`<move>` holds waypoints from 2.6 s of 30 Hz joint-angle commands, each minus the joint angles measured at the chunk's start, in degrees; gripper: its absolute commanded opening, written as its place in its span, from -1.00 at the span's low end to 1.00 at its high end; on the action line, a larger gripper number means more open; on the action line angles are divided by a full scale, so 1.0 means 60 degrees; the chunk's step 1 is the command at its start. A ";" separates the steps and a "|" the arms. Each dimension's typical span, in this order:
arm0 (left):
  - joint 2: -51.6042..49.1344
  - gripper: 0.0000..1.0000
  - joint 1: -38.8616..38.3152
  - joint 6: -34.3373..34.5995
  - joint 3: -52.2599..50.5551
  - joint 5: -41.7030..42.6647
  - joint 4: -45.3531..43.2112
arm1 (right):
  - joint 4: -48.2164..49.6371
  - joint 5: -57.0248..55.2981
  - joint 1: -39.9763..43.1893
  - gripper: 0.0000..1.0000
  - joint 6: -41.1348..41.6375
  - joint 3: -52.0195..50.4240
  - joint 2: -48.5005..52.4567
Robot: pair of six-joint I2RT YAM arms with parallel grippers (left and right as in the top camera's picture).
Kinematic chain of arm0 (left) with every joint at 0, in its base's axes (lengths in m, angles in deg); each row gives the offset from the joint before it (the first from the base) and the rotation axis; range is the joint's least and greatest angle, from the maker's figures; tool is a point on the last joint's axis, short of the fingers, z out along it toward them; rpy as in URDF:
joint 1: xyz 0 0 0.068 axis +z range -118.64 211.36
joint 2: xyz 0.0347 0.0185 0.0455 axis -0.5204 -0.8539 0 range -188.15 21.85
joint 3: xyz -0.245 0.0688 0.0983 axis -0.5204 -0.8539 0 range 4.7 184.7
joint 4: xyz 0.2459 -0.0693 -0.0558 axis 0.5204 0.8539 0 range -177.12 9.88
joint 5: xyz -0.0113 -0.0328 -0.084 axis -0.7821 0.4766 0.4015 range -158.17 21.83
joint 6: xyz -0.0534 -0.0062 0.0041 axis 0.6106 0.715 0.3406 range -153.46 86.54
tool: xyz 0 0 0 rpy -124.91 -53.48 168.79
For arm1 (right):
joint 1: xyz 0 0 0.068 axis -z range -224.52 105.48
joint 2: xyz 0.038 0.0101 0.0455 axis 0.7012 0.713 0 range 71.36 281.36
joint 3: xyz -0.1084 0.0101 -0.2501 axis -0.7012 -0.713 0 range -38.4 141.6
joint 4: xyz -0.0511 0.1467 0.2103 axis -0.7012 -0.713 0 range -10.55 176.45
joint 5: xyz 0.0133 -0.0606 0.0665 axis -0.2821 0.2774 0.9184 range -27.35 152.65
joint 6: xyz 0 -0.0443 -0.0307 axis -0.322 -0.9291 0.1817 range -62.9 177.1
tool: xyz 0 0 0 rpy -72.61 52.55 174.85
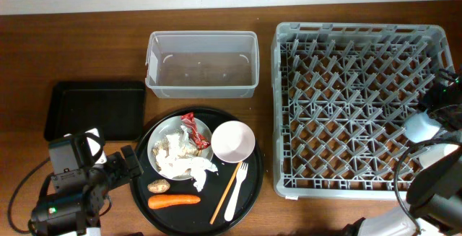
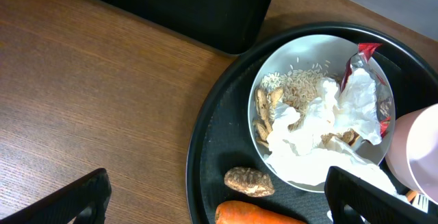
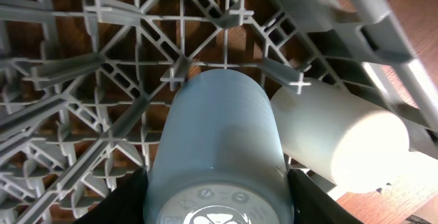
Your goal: Sort waste into correct bins and load items into the dishwasher rack
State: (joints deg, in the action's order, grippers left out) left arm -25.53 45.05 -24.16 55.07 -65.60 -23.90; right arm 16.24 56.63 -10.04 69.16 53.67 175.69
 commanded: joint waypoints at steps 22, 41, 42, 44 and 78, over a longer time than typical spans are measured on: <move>0.0015 0.99 0.0058 0.0084 0.0182 -0.0066 0.0022 | -0.1005 0.4051 -0.6488 0.46 -0.3115 0.0463 -0.2007; 0.0011 0.99 0.0058 0.0084 0.0182 -0.0066 0.0084 | 0.2765 0.1749 -1.1690 0.12 -0.0164 -0.2313 0.1300; 0.0011 0.99 0.0058 0.0084 0.0182 -0.0066 0.0084 | 0.2838 0.1738 -1.1748 -0.02 -0.0109 -0.2313 0.1300; 0.0011 0.99 0.0058 0.0084 0.0182 -0.0066 0.0084 | 0.2852 0.1708 -1.1744 -0.32 0.0120 -0.2313 0.1300; 0.0015 0.99 0.0058 0.0087 0.0182 -0.0062 0.0080 | 0.7005 -0.9497 -0.3679 -0.92 -0.1195 0.0033 0.1716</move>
State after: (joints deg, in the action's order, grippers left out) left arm -25.59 45.05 -24.18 55.07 -65.60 -23.33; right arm 57.63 1.00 -31.94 62.66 53.21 183.97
